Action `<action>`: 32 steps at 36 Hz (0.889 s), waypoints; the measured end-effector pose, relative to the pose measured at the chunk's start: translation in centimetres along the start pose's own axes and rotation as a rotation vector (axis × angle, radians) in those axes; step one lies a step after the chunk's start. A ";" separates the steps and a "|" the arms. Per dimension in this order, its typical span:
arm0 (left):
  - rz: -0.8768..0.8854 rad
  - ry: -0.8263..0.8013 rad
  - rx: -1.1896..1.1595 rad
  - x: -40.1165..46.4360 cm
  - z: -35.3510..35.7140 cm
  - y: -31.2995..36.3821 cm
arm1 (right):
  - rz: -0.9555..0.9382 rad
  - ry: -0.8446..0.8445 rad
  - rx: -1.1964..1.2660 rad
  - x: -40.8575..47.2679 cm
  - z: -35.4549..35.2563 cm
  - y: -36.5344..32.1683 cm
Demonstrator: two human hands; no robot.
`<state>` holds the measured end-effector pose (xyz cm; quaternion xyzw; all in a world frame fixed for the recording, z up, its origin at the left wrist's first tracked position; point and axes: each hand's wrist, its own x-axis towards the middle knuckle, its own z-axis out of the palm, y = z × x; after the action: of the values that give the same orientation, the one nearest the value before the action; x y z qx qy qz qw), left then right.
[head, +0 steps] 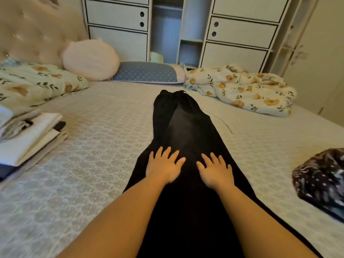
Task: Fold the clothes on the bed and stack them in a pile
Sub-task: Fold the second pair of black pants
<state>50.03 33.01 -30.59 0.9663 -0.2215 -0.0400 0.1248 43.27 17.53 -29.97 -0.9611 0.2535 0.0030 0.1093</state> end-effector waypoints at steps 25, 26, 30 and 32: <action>-0.307 0.360 -0.144 -28.7 0.0 0.5 | 0.106 0.158 0.414 -29.1 -1.2 4.2; -0.367 0.339 -0.186 -28.8 -0.4 0.3 | 0.115 0.146 0.445 -29.4 -1.3 4.0; -0.497 0.236 -0.345 -28.2 -2.3 -2.1 | 0.096 0.068 0.491 -30.7 -1.7 3.5; -0.521 0.164 -0.544 -27.8 -3.6 -3.3 | 0.096 0.053 0.563 -31.1 -2.2 3.6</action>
<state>26.87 48.86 -27.32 0.9219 0.0606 -0.0502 0.3794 14.35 29.16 -26.64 -0.8795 0.2923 -0.0873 0.3651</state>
